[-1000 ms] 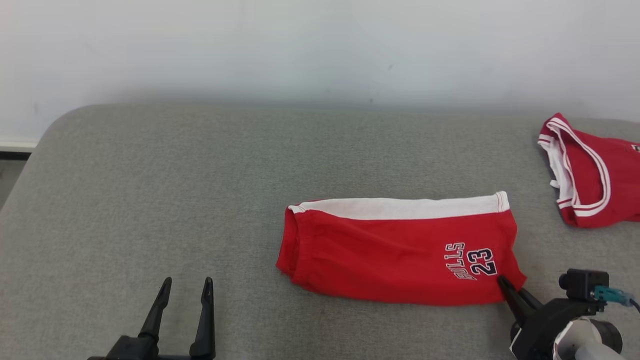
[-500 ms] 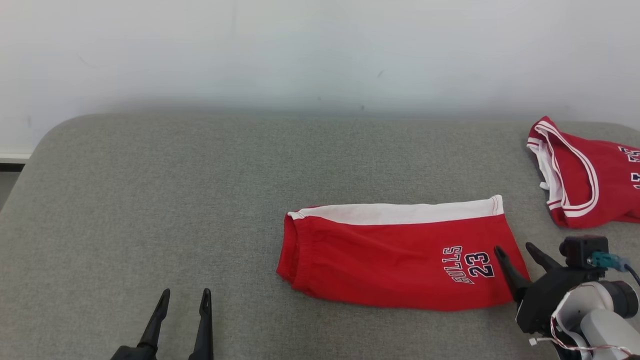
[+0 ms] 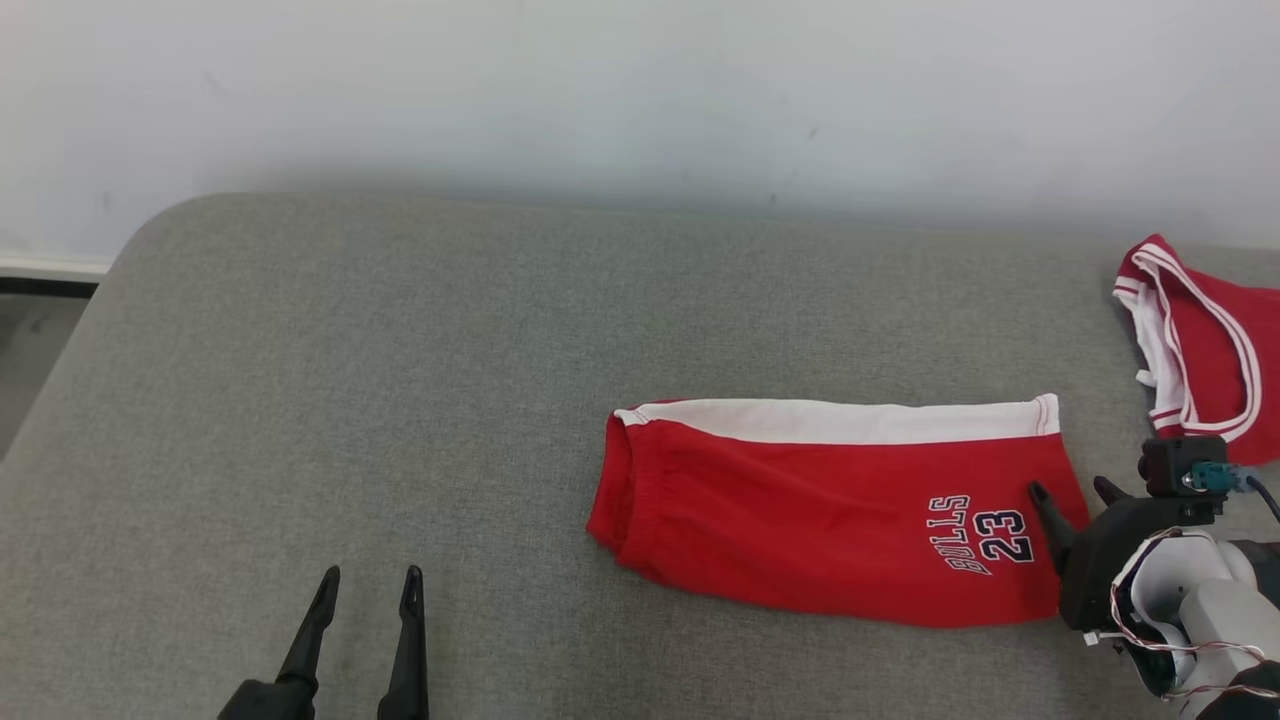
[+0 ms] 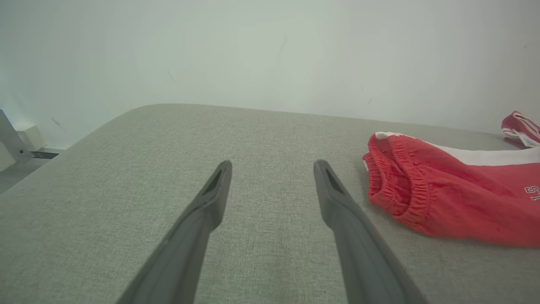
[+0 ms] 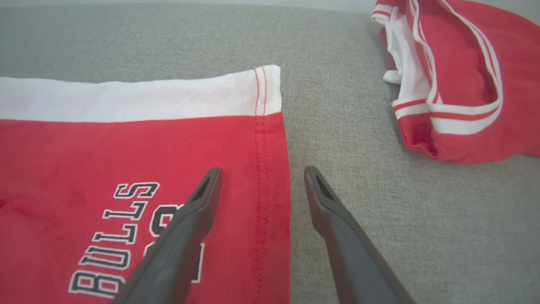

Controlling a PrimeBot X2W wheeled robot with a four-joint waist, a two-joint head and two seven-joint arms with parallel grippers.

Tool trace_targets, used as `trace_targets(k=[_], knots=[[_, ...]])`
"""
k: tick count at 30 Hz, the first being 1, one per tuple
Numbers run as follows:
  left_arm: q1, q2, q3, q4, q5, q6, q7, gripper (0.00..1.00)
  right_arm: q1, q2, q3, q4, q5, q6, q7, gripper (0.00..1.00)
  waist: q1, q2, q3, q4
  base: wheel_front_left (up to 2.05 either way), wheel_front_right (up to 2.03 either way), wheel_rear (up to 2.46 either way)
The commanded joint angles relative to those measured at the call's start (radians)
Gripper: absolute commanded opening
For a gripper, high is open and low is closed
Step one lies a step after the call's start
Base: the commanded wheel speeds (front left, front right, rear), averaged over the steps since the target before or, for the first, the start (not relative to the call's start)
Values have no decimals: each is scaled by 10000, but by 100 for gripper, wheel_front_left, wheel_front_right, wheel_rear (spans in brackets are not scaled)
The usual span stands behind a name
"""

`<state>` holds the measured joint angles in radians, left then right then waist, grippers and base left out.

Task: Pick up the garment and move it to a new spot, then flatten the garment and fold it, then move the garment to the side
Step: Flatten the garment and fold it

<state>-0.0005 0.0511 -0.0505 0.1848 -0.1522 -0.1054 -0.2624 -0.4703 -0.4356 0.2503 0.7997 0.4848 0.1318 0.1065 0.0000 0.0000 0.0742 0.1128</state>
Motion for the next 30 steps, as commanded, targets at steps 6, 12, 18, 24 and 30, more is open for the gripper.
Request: trace_targets(k=[6,12,18,24,30], knots=[[-181,-12,83,4,-53,38,-26,100,-317,223,-64,706,-89,-29,148,100,0,0,401,152,0,0,0],[-276,-14,93,39,-78,49,-26,100,-387,464,98,1095,154,-29,420,100,0,0,539,107,0,0,0],[-432,-12,24,148,-78,40,-26,100,-355,573,327,1140,817,-13,676,0,0,0,503,69,0,0,0],[-326,-13,76,217,-73,9,-26,100,-374,74,411,1118,1315,-32,650,0,0,0,331,-25,0,0,0],[-199,-11,44,224,-143,10,-26,100,-492,-695,432,1128,1599,-30,552,0,0,0,210,-112,0,0,0]])
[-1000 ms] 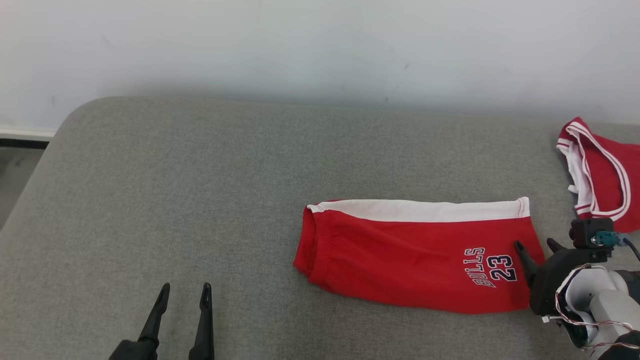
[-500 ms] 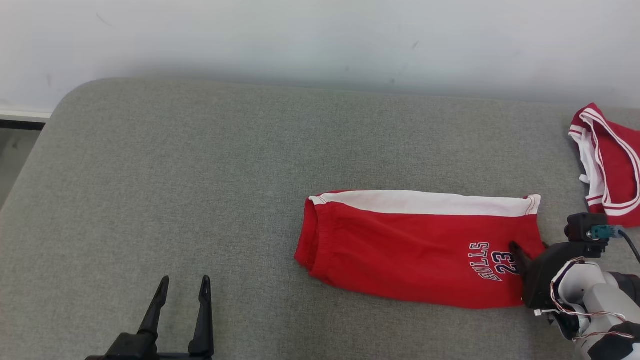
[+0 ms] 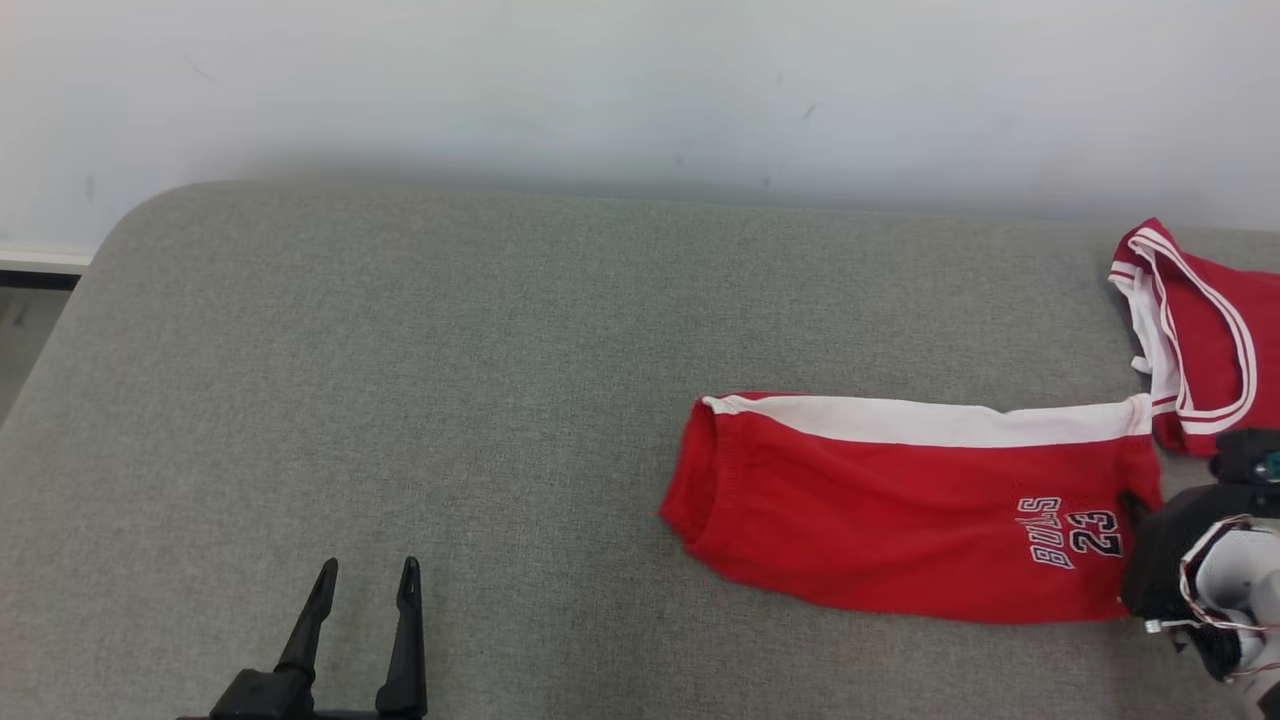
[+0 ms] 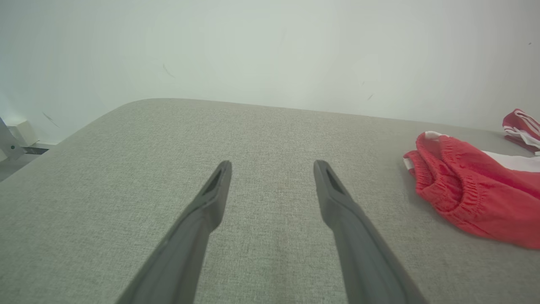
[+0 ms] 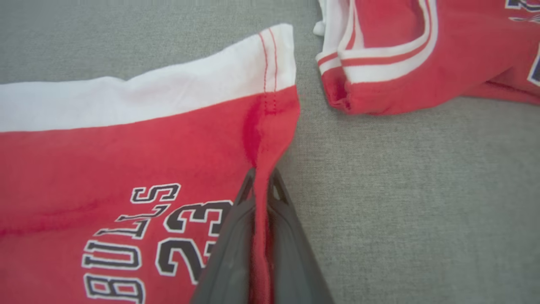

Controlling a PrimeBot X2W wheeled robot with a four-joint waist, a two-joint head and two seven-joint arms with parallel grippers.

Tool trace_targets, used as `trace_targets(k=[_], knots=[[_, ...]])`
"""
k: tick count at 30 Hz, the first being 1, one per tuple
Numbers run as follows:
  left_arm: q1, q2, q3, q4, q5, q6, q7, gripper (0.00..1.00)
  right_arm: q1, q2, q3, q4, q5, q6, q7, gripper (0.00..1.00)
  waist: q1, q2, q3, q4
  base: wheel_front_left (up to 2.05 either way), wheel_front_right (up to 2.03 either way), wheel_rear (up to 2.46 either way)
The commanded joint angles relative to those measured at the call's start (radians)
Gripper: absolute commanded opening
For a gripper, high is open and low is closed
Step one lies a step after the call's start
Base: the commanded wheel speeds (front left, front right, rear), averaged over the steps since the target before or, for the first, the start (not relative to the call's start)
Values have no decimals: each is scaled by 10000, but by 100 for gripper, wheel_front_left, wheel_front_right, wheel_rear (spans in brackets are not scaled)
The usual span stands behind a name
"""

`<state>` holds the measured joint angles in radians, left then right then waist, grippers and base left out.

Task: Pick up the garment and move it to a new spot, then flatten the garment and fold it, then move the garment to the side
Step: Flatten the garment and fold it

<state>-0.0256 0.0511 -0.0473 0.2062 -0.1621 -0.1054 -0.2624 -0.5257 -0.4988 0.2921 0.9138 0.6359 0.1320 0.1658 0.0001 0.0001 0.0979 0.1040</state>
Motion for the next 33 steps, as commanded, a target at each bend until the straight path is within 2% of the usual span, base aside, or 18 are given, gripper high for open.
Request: trace_targets(k=[1,5,11,18,20,25,30,31,33], knots=[[75,-11,15,10,-52,22,-26,100,50,-157,42,-35,104,-32,-59,0,-1,-1,-48,-47,0,0,0],[150,-13,23,-1,-103,56,-26,100,22,-381,204,-271,277,-32,-29,0,-1,-1,-114,-173,0,0,0],[264,-13,-10,33,-131,76,-26,100,152,-232,541,-978,636,-31,78,0,-1,-1,-287,-348,0,0,0],[402,-11,-86,105,-122,39,-26,100,394,213,960,-3057,1999,-31,720,0,-1,-1,-623,-682,0,0,0],[404,-11,-120,109,-133,40,-26,100,408,298,1051,-3308,2111,-31,791,0,-1,-1,-649,-694,0,0,0],[426,-13,-262,171,-148,40,-26,100,463,915,1355,-4071,2367,-31,924,0,-1,-1,-761,-661,0,0,0],[435,-10,-482,245,-133,1,-26,100,266,1831,1555,-4041,2287,-31,809,0,-1,-1,-778,-408,0,0,0],[435,-10,-482,245,-133,1,-26,100,266,1831,1555,-4041,2287,-31,809,0,-1,-1,-778,-408,0,0,0],[434,-11,-555,287,-125,-23,-26,100,153,2356,1683,-3846,2206,-31,715,0,-1,-1,-744,-226,0,0,0]])
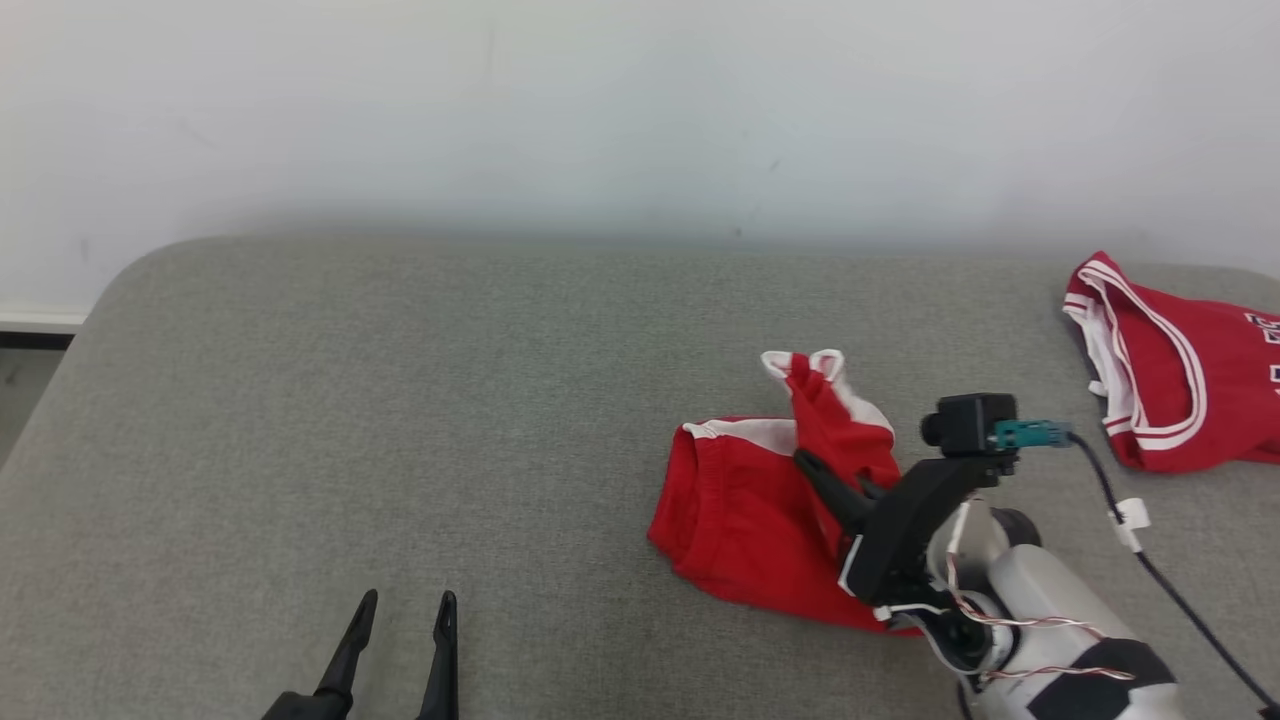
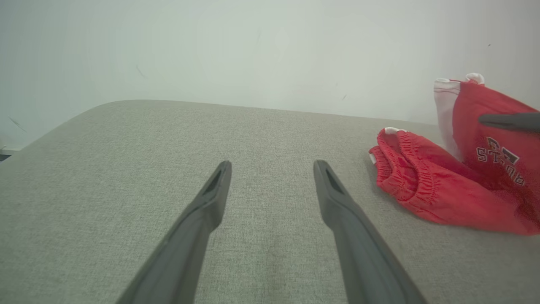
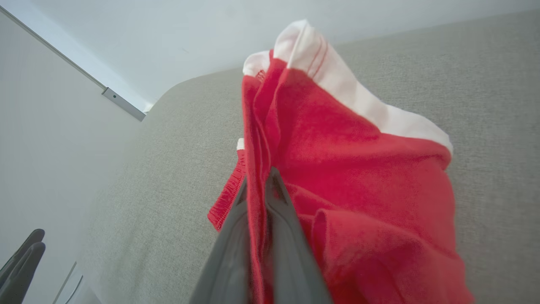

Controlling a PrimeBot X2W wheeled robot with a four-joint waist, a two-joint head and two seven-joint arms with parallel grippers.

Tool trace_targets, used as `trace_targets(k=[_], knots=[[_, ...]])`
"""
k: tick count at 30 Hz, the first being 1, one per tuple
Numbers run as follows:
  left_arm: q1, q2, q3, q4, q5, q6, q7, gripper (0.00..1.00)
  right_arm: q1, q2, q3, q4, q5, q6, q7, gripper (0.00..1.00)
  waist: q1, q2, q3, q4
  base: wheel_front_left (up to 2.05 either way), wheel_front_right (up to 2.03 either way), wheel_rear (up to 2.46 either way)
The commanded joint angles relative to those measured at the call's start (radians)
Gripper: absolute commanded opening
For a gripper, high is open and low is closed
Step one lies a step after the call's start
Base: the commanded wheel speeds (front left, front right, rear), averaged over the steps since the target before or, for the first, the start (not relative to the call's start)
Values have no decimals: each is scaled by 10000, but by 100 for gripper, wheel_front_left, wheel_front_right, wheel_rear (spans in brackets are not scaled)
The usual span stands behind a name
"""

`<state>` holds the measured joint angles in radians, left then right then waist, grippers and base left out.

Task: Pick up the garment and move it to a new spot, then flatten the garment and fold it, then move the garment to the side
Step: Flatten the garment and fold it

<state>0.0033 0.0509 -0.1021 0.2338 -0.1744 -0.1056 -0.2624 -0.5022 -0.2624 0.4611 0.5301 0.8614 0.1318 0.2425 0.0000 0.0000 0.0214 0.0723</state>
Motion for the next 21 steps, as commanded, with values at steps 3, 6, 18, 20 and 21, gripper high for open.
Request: trace_targets(k=[3,6,18,20,21], knots=[[171,-9,-86,48,44,-45,-26,100,-243,450,148,342,-297,-29,-241,0,0,0,75,228,0,0,0],[110,-9,-159,87,62,-68,-26,100,-491,880,223,899,-591,-29,-518,0,0,0,154,346,0,0,0],[-260,-8,-530,217,-128,-1,-26,100,-1396,1728,524,3261,-1587,-29,-1579,26,0,0,449,732,0,0,0],[-253,-8,-503,221,-150,18,-26,100,-1413,1779,624,3371,-1434,-29,-1679,100,0,0,446,713,0,0,0],[-233,-8,-479,220,-149,41,-26,100,-1453,1752,668,3378,-1416,-29,-1808,100,0,0,432,690,0,0,0]])
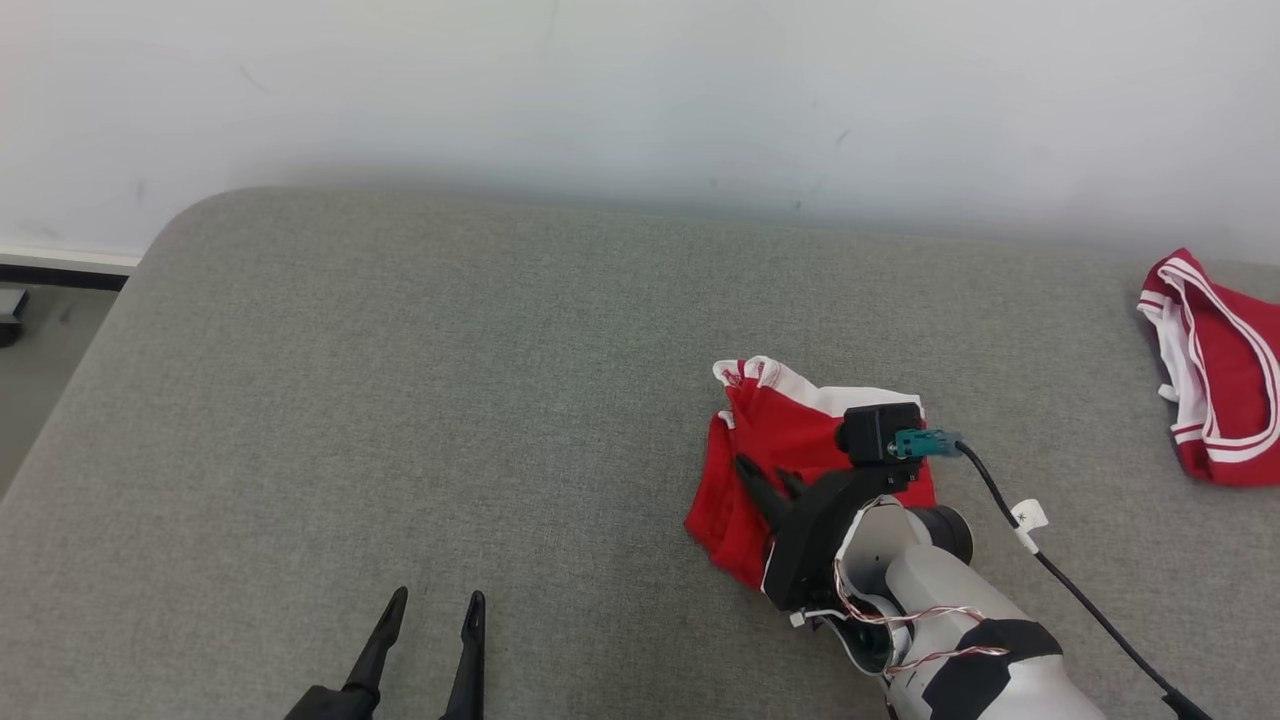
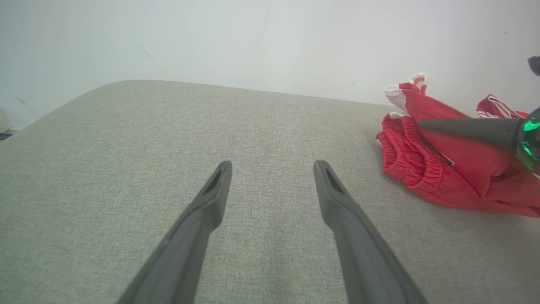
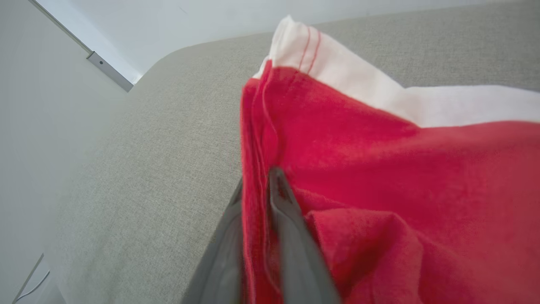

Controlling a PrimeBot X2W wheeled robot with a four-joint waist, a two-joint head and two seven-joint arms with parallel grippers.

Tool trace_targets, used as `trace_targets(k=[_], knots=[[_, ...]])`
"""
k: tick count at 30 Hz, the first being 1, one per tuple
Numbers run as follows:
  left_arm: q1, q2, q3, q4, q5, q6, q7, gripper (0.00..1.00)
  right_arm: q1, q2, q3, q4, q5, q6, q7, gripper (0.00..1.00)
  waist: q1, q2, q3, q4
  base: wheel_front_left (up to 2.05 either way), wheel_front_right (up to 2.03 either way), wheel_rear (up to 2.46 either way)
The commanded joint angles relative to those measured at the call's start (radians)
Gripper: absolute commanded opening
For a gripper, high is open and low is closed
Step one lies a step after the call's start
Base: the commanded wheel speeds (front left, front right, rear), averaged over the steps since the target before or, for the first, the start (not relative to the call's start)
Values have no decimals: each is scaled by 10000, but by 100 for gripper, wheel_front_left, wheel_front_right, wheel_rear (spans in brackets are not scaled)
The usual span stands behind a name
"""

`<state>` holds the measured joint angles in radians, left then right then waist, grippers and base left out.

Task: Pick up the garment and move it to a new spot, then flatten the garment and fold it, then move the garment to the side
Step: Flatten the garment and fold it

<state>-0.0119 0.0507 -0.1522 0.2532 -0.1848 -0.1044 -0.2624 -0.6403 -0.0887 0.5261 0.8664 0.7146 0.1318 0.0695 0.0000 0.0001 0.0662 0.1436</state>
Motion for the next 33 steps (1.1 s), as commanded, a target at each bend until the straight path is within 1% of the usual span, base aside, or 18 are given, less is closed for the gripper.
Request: trace_targets(k=[1,4,9,11,16,21,22,23,24,29,33], knots=[[-44,-6,56,26,-32,44,-26,100,-117,-46,61,6,69,-29,-231,100,0,-1,-38,-54,0,0,0],[105,-6,203,-14,59,69,-26,100,-132,-212,173,-132,187,-29,-669,100,0,-1,-93,-213,0,0,0],[301,-8,428,-86,185,38,-26,100,-15,-680,309,-498,301,-29,-1619,100,0,-1,-157,-425,0,0,0],[316,-6,454,-96,196,34,-26,100,54,-795,305,-576,336,-29,-1815,100,0,-1,-164,-459,0,0,0],[236,-8,438,-144,215,28,-26,100,357,-1476,103,-812,368,-29,-2612,100,0,-1,-147,-534,0,0,0],[211,-8,523,-290,276,82,-26,100,890,-2069,-398,-880,405,-29,-3077,100,0,-1,-110,-589,0,0,0],[229,-8,532,-313,290,84,-26,100,1006,-2135,-482,-859,400,-29,-3105,49,0,-1,-106,-597,0,0,0],[237,-8,552,-323,302,76,-26,100,1133,-2194,-509,-829,329,-29,-3145,27,0,-1,-103,-602,0,0,0],[244,-8,573,-328,312,73,-26,100,1238,-2232,-509,-793,239,-29,-3175,0,0,-1,-100,-606,0,0,0],[255,-8,601,-341,328,46,-26,100,1557,-2139,-487,-574,49,-29,-3213,0,0,-1,-78,-578,0,0,0],[173,-8,537,-295,336,56,-26,100,1455,-2078,-280,-336,-287,-29,-3258,0,0,-1,-75,-454,0,0,0]])
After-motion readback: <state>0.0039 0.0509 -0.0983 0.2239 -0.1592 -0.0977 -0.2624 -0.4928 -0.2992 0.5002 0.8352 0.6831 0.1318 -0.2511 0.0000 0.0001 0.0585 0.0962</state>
